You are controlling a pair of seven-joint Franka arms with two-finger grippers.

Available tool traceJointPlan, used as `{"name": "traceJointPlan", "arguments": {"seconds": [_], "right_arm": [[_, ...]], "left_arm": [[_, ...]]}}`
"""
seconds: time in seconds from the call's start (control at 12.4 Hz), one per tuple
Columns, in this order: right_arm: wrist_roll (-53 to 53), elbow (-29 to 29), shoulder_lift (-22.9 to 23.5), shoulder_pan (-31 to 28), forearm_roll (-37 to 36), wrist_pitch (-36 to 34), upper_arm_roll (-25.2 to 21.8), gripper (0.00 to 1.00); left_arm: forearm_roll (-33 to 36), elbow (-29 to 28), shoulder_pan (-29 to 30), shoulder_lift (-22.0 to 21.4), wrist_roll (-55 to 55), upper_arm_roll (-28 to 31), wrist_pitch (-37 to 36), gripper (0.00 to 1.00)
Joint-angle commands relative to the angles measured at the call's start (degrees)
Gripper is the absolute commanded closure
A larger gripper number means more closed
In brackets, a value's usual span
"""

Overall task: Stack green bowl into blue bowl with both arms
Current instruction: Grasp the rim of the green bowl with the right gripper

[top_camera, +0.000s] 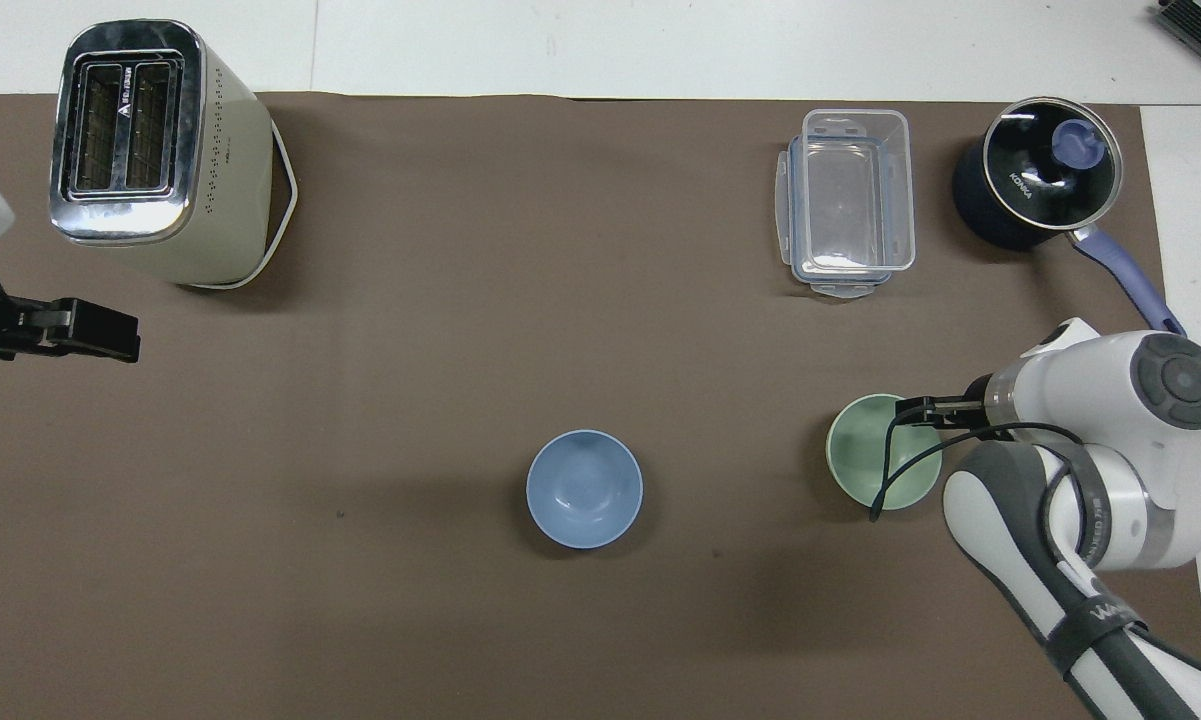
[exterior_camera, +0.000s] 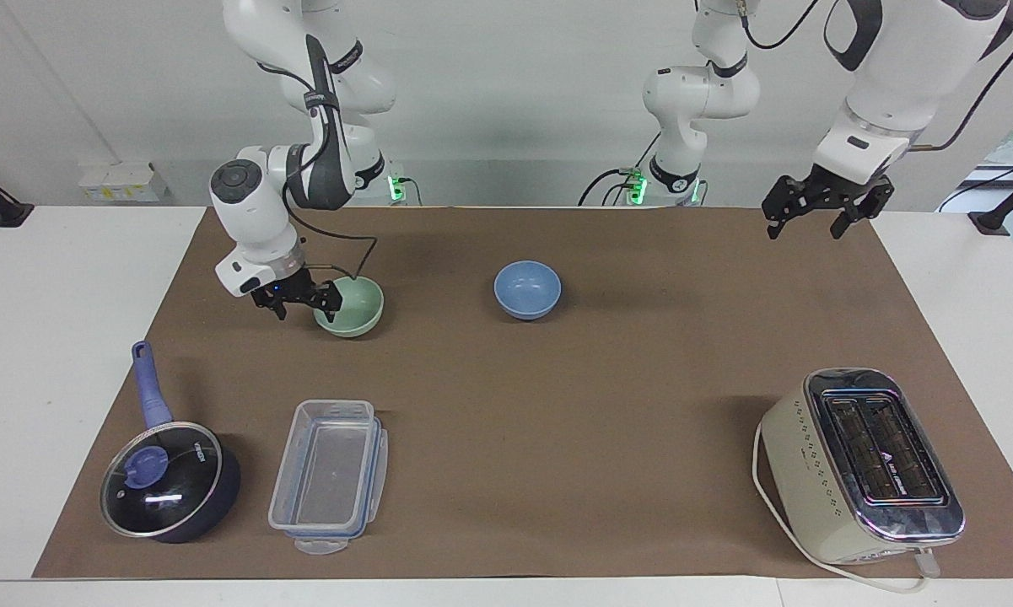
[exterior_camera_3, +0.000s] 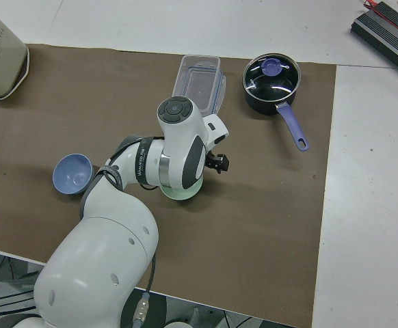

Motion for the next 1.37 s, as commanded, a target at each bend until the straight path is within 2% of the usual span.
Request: {"name": "traceJointPlan", "arguments": {"seconds": [0.0, 0.24, 0.32, 0.48, 0.56, 0.64, 1.04, 1.21, 1.29], "right_arm": [[-3.4, -3.1, -1.7, -0.7, 1.0, 1.3, 0.3, 0.0], [-5.2, -4.0, -1.7, -0.7, 1.1, 1.1, 0.4, 0.0], [-6.1, -4.2, -1.8, -0.6, 1.1, 0.3, 0.4, 0.17], [-8.4, -4.2, -2.2, -0.9, 1.1, -2.7, 0.4, 0.69], [-9.1, -4.0, -2.2, -0.8, 3.1, -3.6, 0.4, 0.91], [-10.2, -3.9, -2.2, -0.7, 5.6, -4.2, 0.4, 1.0], [-11.7, -2.4, -2.2, -0.6, 7.7, -5.6, 0.4, 1.0], [-11.8, 0.2, -2.7, -0.3, 8.7, -9.1, 0.5, 1.0], [-11.8, 1.2, -3.8, 0.0, 11.8, -10.6, 0.6, 1.0]], "left_arm": [[0.7, 2.0, 1.3, 0.8, 1.1, -0.6, -1.9, 0.0], [0.6, 1.6, 2.4, 0.6, 0.7, -0.6, -2.0, 0.0], [0.6, 1.6, 2.4, 0.6, 0.7, -0.6, -2.0, 0.0], [0.6, 1.6, 2.3, 0.6, 0.6, -0.6, -2.0, 0.0], [0.6, 1.6, 2.3, 0.6, 0.6, -0.6, -2.0, 0.0], [0.6, 1.6, 2.4, 0.6, 0.6, -0.6, -2.0, 0.0], [0.6, 1.6, 2.3, 0.6, 0.6, -0.6, -2.0, 0.0], [0.6, 1.6, 2.4, 0.6, 0.6, -0.6, -2.0, 0.0], [0.6, 1.6, 2.3, 0.6, 0.6, -0.6, -2.0, 0.0]]}}
